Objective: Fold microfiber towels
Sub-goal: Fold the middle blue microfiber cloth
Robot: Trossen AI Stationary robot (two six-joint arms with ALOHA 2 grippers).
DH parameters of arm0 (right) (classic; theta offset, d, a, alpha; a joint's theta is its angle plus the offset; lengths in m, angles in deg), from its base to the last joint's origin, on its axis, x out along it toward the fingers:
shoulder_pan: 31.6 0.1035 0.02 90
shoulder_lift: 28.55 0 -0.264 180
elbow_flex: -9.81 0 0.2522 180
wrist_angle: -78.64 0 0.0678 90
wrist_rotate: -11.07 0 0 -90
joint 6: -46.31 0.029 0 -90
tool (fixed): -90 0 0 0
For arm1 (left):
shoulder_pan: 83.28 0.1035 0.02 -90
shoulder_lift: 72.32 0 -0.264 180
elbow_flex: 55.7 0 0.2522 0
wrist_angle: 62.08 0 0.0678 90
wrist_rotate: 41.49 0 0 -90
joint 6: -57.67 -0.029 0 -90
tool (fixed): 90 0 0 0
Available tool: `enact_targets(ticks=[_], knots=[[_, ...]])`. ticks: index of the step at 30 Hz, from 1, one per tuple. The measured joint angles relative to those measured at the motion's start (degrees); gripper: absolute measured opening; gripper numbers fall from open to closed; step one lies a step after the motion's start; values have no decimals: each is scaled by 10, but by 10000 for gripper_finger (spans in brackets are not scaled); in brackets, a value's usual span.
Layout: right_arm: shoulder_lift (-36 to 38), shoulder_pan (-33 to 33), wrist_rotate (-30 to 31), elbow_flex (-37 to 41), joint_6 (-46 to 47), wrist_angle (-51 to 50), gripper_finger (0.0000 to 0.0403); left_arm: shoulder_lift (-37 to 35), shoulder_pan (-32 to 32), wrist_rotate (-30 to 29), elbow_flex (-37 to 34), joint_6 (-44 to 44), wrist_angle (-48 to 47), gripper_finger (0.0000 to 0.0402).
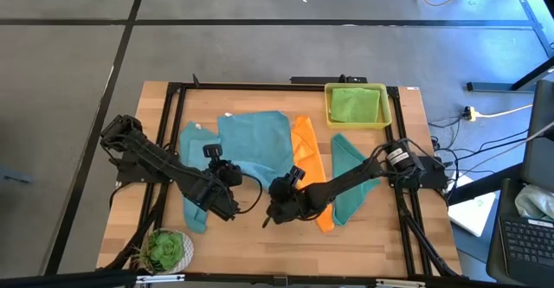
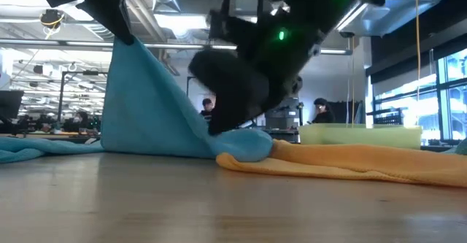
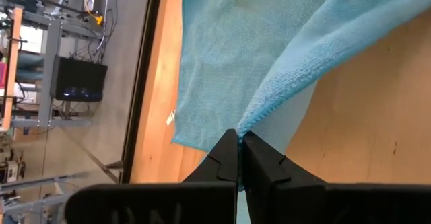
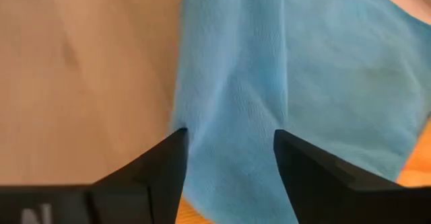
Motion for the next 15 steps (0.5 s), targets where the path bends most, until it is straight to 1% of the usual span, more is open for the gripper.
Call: enact_targets(ticks=[3,7,11,15], knots=[[-12,-1,-1,0,0,-3,229,0,0,0,0,0,-1,0],[-21,-1,-13,0,6,-33,229,0,0,1,0,0,-7,0],[-20,-1,19,0,3,-90,229,0,0,1,0,0,-11,0],[-20,-1,22,0,-3,-115,229,0,0,1,0,0,-12,0]])
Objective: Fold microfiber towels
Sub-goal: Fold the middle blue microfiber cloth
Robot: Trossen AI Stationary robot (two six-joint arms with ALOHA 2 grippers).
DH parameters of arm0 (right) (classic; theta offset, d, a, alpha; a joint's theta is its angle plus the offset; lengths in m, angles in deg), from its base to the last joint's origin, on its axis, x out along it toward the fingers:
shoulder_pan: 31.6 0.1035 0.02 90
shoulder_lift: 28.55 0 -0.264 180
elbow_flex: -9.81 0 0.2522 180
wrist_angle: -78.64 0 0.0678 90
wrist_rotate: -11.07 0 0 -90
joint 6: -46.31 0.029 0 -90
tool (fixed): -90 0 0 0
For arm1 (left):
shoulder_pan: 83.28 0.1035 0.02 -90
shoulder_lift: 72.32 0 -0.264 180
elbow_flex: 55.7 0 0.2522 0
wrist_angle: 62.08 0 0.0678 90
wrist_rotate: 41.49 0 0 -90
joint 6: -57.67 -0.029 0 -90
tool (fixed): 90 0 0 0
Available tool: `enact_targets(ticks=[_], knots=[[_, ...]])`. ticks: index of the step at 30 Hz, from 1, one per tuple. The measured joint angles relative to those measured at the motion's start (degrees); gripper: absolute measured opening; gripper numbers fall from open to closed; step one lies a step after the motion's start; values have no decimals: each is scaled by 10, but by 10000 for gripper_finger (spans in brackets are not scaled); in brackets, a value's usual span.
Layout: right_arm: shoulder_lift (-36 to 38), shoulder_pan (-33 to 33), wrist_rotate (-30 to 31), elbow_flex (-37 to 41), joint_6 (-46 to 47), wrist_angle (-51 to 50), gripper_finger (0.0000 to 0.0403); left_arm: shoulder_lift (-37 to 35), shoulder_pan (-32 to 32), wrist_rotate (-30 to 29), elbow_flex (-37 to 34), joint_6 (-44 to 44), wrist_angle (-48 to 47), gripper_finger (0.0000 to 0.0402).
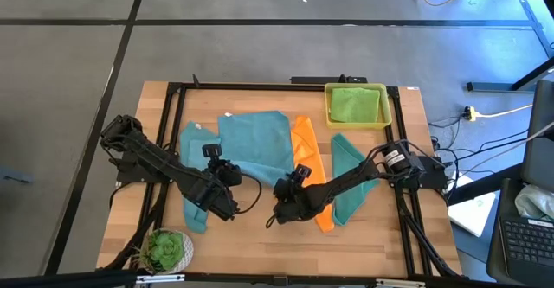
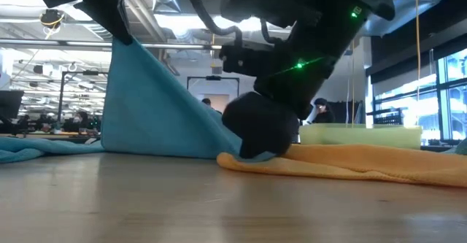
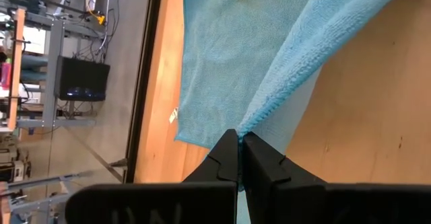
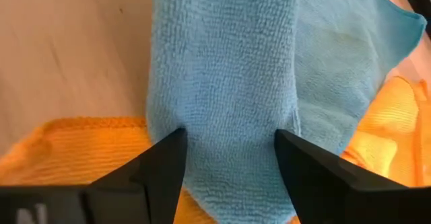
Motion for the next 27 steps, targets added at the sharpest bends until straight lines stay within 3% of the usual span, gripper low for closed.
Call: enact_targets(ticks=[5,13,21,24,27], knots=[[0,-2,24,0,-50,2,183,0,0,0,0,0,-2,0],[5,-31,-34,-1,-173,12,14,0,0,3,0,0,-9,0],[41,-84,-54,-2,-338,35,55,0,0,22,0,0,-13,0],[44,-118,-98,-2,-398,43,76,0,0,22,0,0,-13,0],[44,-155,-189,-2,-470,62,103,0,0,22,0,0,-13,0]])
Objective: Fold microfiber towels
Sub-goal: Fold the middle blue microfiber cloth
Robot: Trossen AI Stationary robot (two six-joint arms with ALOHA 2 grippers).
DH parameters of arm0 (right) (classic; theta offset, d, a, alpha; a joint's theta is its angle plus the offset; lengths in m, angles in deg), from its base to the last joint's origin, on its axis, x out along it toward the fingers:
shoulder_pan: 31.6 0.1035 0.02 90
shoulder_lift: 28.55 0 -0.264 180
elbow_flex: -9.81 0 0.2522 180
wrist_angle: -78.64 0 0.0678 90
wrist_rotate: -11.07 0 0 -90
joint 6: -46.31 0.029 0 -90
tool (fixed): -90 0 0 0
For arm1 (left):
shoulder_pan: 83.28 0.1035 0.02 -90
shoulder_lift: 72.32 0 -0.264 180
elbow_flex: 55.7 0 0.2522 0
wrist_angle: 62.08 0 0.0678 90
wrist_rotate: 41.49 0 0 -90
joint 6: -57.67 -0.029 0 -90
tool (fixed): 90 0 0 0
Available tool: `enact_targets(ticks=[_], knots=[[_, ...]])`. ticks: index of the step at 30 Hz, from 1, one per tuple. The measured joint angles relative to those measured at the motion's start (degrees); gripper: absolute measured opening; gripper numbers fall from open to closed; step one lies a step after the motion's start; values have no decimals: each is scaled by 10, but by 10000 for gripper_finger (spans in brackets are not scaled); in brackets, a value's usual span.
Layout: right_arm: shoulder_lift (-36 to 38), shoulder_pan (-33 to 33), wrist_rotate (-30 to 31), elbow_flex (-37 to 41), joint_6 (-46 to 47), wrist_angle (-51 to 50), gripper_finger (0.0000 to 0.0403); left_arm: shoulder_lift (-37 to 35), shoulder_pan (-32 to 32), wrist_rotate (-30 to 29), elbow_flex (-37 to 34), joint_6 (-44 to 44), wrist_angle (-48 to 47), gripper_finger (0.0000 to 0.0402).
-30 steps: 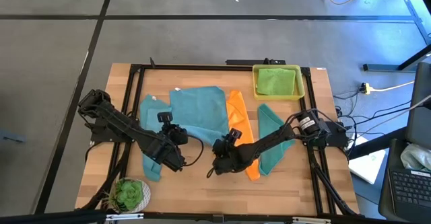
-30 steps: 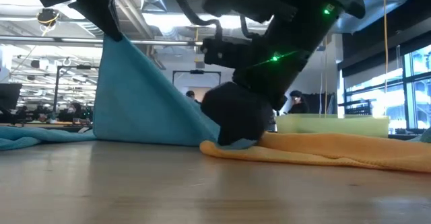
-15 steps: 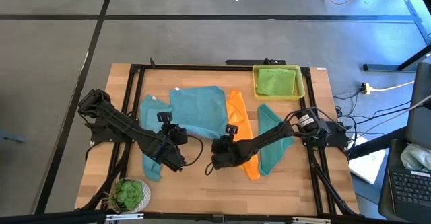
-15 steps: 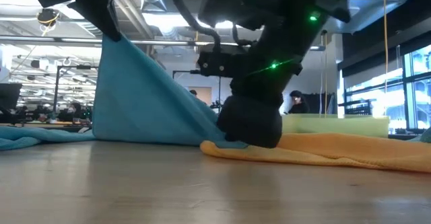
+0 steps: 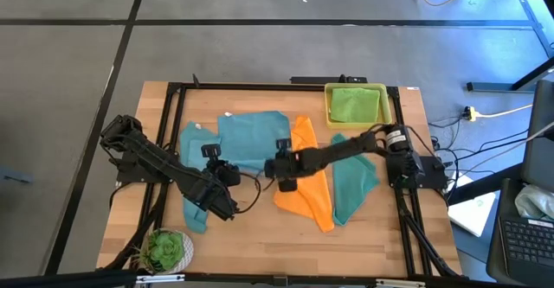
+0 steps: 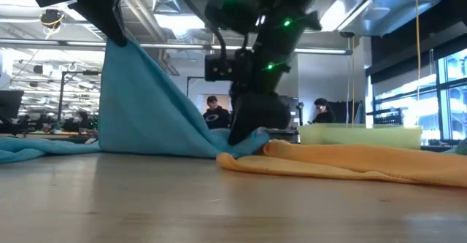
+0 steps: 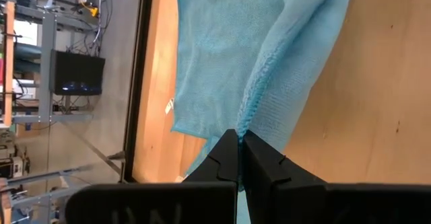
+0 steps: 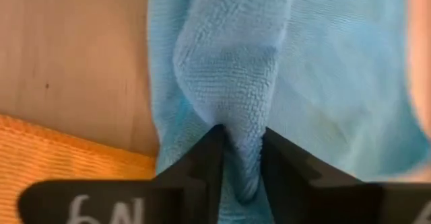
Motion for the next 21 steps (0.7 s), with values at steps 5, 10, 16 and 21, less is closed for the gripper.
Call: enact_targets(ticks=[5,10,16,21], knots=[[11,-37,-25,0,-93,7,160,0,0,13,0,2,0,0],[58,-48,-40,0,-99,-22,213,0,0,17,-9,13,2,0],[101,-30,-154,16,-23,-38,242,0,1,18,-32,27,2,0],[92,16,-109,106,-32,62,232,0,1,17,-37,30,10,0]])
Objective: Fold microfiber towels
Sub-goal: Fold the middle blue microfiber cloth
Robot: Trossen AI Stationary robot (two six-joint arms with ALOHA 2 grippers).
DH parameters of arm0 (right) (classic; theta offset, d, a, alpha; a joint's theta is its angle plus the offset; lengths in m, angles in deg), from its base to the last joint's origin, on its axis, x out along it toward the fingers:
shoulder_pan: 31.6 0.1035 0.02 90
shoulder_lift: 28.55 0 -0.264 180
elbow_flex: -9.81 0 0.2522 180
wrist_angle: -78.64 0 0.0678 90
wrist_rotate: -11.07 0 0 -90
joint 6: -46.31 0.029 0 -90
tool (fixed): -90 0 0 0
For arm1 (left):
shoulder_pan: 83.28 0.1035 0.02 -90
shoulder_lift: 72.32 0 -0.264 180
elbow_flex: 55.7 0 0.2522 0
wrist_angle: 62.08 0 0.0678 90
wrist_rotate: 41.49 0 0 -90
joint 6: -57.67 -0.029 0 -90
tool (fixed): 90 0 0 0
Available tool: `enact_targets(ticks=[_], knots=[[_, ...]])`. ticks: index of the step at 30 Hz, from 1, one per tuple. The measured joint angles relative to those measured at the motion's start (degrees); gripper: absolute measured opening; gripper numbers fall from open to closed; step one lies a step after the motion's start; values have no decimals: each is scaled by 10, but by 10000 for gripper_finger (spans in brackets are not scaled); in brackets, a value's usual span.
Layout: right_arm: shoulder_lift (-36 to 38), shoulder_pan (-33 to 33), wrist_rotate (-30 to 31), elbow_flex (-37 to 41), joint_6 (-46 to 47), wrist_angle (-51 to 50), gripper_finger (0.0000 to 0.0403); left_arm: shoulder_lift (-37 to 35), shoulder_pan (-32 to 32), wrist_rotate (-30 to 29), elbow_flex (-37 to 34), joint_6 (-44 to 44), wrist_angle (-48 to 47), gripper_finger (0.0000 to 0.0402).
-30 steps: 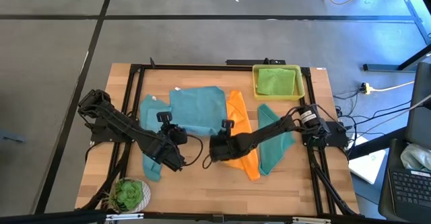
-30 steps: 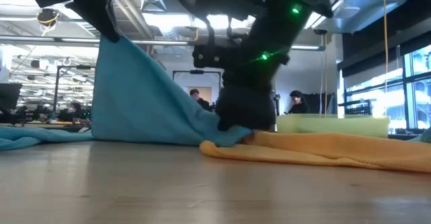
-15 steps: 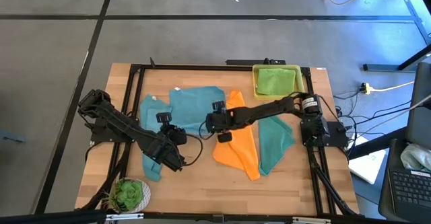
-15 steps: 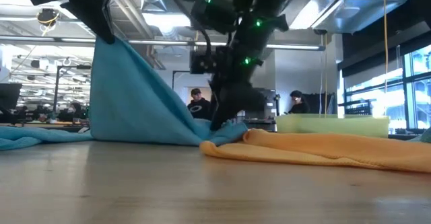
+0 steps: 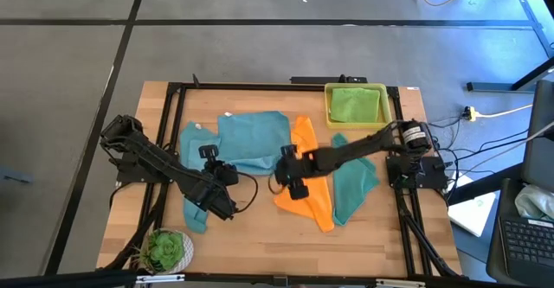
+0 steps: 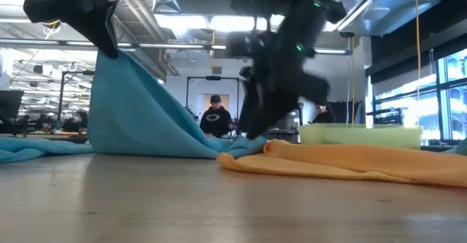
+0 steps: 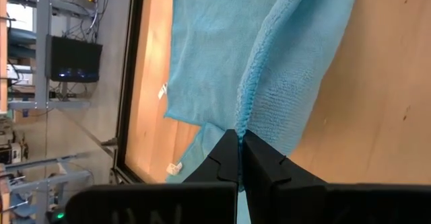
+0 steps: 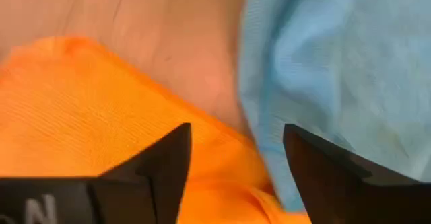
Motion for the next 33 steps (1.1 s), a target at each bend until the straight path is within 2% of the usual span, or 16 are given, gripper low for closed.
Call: enact_targets(ticks=[3,6,11,18,25,33], knots=[[0,20,73,45,-54,71,219,0,0,0,0,0,2,0],[0,26,108,62,-96,113,205,0,-1,6,0,0,3,0],[0,5,102,66,-125,120,194,0,0,7,0,0,6,0],[-2,-32,34,65,-127,117,165,0,2,7,0,0,12,0],[-2,-32,30,66,-144,119,131,0,2,7,0,-3,12,0],[-3,-32,29,66,-155,121,121,0,2,6,0,-1,12,0]])
